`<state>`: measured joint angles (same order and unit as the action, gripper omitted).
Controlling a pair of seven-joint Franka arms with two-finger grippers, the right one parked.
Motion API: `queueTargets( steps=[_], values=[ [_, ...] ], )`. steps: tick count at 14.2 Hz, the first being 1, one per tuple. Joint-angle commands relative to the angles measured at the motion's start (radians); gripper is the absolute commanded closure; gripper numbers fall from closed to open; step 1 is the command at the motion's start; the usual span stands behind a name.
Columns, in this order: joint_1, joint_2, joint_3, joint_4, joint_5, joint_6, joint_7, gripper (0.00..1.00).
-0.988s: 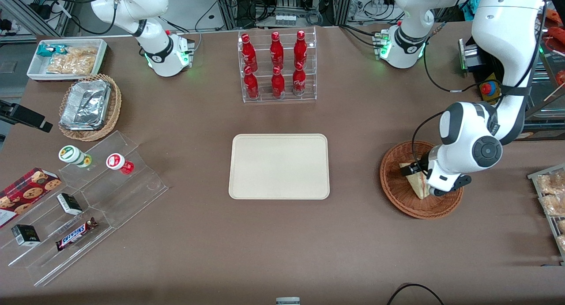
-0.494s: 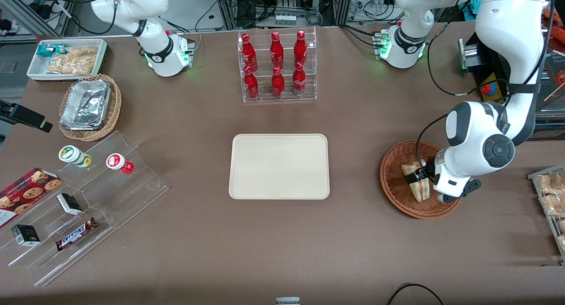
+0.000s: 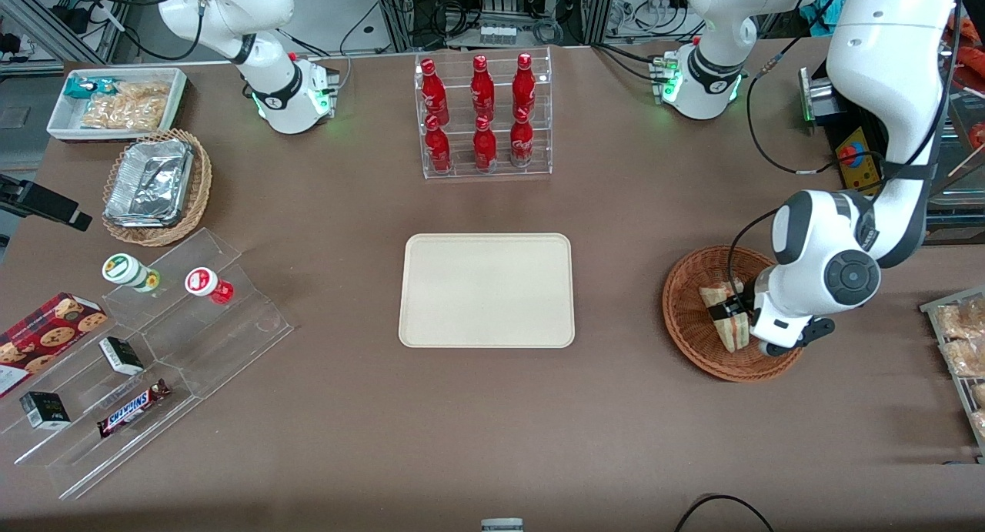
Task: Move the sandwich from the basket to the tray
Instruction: 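Lift the sandwich and carry it with the left gripper over the tray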
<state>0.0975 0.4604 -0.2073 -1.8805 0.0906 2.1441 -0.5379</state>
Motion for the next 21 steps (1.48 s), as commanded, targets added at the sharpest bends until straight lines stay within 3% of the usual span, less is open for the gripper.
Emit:
queueTargets(
  steps=[1,2,5,6,11,15,18,21],
  values=[
    [0.002,0.02,-0.004,0.008,0.008,0.025,-0.022,0.0],
    [0.001,0.027,-0.006,0.006,0.008,0.04,-0.022,0.04],
    [-0.005,0.032,-0.006,-0.002,0.009,0.051,-0.022,0.77],
    [-0.008,0.027,-0.009,-0.002,0.009,0.043,-0.022,0.85],
    [-0.03,-0.049,-0.029,-0.002,0.009,0.017,-0.022,0.89],
    [-0.12,-0.115,-0.144,0.023,0.011,-0.068,-0.091,0.89],
    [-0.174,-0.085,-0.288,0.031,0.027,-0.073,-0.203,0.88],
    [-0.222,-0.01,-0.34,0.091,0.061,-0.044,-0.289,0.88]
  ],
)
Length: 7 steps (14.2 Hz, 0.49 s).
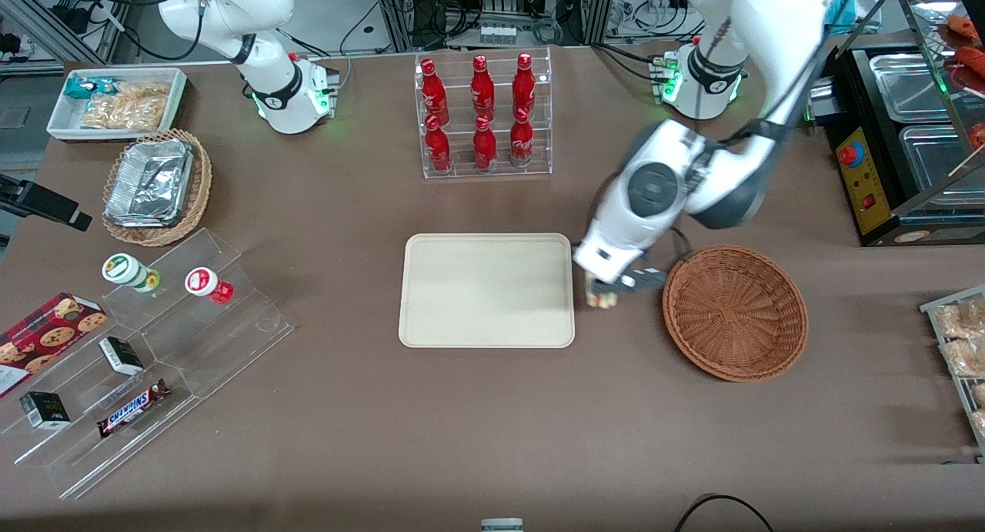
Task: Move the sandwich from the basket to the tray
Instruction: 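Lift the sandwich and carry it with the left gripper over the tray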
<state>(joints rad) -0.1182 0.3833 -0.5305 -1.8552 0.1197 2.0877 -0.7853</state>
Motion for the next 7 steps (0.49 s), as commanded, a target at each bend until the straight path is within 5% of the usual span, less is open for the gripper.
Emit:
queueTargets(
  steps=[1,3,7],
  values=[
    [-0.011,0.116,-0.052,0.126,0.035,0.017,-0.073,0.87],
    [-0.059,0.245,-0.071,0.29,0.084,0.015,-0.15,0.87],
    [-0.147,0.406,-0.066,0.434,0.319,0.017,-0.342,0.86]
  ],
)
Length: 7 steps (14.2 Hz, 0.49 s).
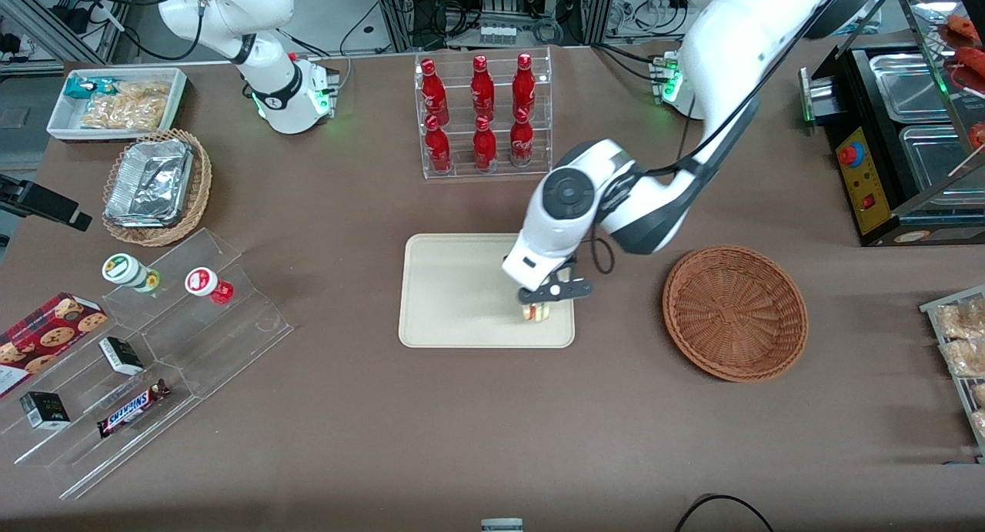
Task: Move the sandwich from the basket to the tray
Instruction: 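Lift the sandwich and carry it with the left gripper over the tray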
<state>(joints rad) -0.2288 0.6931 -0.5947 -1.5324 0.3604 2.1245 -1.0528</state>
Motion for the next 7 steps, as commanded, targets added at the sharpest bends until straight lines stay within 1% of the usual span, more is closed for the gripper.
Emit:
queueTargets(
  steps=[1,3,5,6,7],
  values=[
    [-0.055,0.115,-0.002,0.124,0.084,-0.018,-0.081,0.85],
    [-0.076,0.129,-0.002,0.135,0.078,-0.017,-0.088,0.84],
    [-0.095,0.144,-0.005,0.147,0.078,-0.011,-0.133,0.83],
    [-0.116,0.151,-0.005,0.158,0.078,-0.009,-0.136,0.8],
    [-0.119,0.16,-0.005,0.167,0.077,-0.009,-0.139,0.72]
  ],
)
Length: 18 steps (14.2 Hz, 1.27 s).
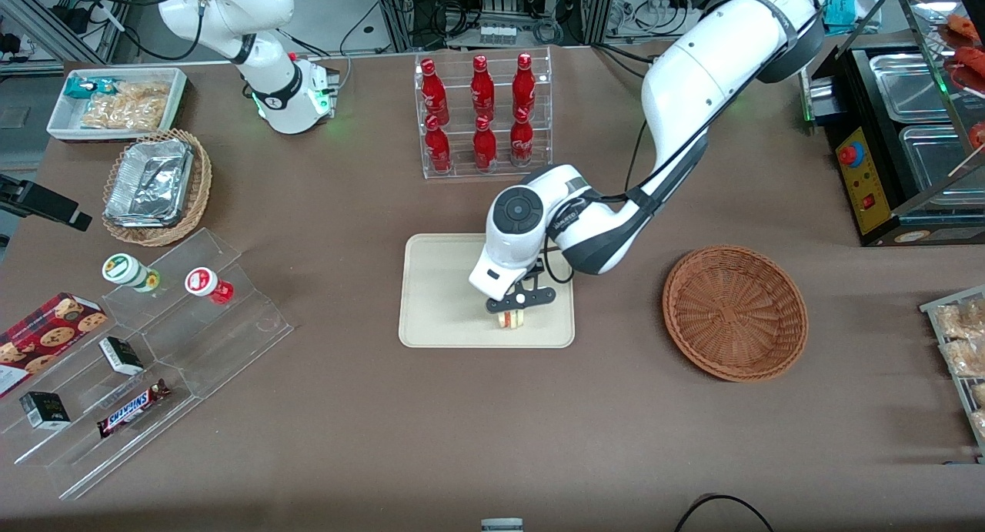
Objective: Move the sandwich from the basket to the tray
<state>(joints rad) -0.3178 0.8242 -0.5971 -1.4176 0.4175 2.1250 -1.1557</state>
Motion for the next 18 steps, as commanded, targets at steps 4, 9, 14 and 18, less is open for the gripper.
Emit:
queueTargets(
  steps=[4,9,14,18],
  values=[
    [-0.041,0.041,-0.003,0.055,0.02,0.036,-0.065,0.0],
    [0.034,-0.126,0.022,0.004,0.014,-0.02,-0.055,0.0],
    [0.224,-0.399,0.03,-0.095,-0.159,-0.28,0.248,0.0],
    [0.319,-0.578,0.193,-0.106,-0.29,-0.56,0.731,0.0]
  ],
)
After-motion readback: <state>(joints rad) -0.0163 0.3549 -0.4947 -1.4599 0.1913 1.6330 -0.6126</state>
